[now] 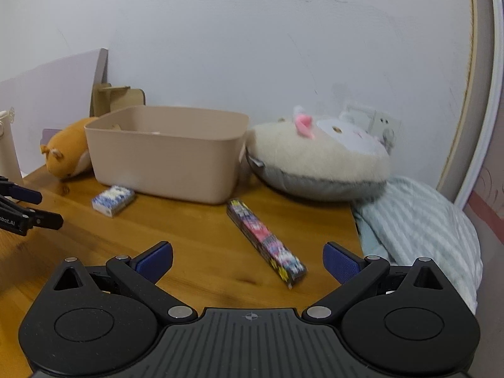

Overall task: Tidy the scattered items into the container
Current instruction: 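Withdraw both tools toward the last tissue packet and pink candy stick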

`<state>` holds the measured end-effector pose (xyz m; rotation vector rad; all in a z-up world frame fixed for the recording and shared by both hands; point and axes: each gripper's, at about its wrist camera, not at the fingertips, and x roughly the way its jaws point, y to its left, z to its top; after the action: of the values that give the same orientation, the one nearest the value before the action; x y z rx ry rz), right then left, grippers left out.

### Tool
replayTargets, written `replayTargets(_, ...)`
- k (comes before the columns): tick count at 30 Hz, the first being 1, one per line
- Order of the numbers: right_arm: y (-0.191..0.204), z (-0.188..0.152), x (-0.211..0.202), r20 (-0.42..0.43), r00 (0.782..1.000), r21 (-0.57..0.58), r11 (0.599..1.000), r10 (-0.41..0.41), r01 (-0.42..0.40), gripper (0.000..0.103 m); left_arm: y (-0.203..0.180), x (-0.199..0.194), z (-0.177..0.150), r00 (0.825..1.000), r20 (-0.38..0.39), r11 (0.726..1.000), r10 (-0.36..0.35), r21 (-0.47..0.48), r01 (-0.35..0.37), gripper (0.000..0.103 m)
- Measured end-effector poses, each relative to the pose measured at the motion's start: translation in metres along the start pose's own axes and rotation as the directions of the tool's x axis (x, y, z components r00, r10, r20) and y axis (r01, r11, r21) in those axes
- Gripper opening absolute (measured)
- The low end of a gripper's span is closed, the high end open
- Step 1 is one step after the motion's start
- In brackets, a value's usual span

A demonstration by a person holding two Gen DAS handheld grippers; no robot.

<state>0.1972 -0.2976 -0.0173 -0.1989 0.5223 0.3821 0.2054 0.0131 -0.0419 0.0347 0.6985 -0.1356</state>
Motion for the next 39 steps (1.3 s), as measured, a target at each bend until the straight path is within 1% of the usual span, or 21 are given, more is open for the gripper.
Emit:
replayTargets(4, -0.012, -0.009, 0.002, -0.029, 1.0, 0.03, 1.0, -0.006, 0.007, 0.103, -0.004, 0.003, 0.0, 1.0, -0.002, 1.0, 0.0, 0.004, 0.0, 0.085)
replayTargets(12, -0.031, -0.022, 0.017, -0.087, 0.996, 0.074, 0.997, -0.009, 0.015, 0.103, -0.006, 0.02, -0.001, 1.0, -0.026, 0.999, 0.008, -0.038, -0.009, 0.085)
replayTargets(15, -0.039, -0.024, 0.026, -0.109, 0.994, 0.097, 0.995, 0.012, -0.002, 0.103, -0.009, 0.028, 0.0, 0.999, -0.039, 0.999, 0.004, -0.049, -0.006, 0.085)
replayTargets(19, -0.044, -0.025, 0.04, -0.138, 0.99, 0.092, 0.996, 0.025, -0.012, 0.103, -0.01, 0.037, 0.004, 0.999, -0.04, 0.998, 0.013, -0.059, -0.016, 0.085)
replayTargets(30, -0.054, -0.011, 0.084, -0.164, 0.981, 0.063, 0.993, 0.108, -0.099, 0.098, -0.008, 0.068, 0.019, 0.998, -0.045, 0.995, 0.04, -0.094, -0.044, 0.085)
replayTargets(35, -0.056, -0.003, 0.104, -0.176, 0.976, 0.051, 0.991, 0.128, -0.121, 0.097, -0.001, 0.082, 0.027, 0.997, -0.048, 0.991, 0.06, -0.115, -0.065, 0.085)
replayTargets(39, -0.056, 0.003, 0.118, -0.182, 0.972, 0.041, 0.989, 0.145, -0.14, 0.094, 0.004, 0.09, 0.031, 0.996, -0.05, 0.988, 0.073, -0.129, -0.079, 0.085)
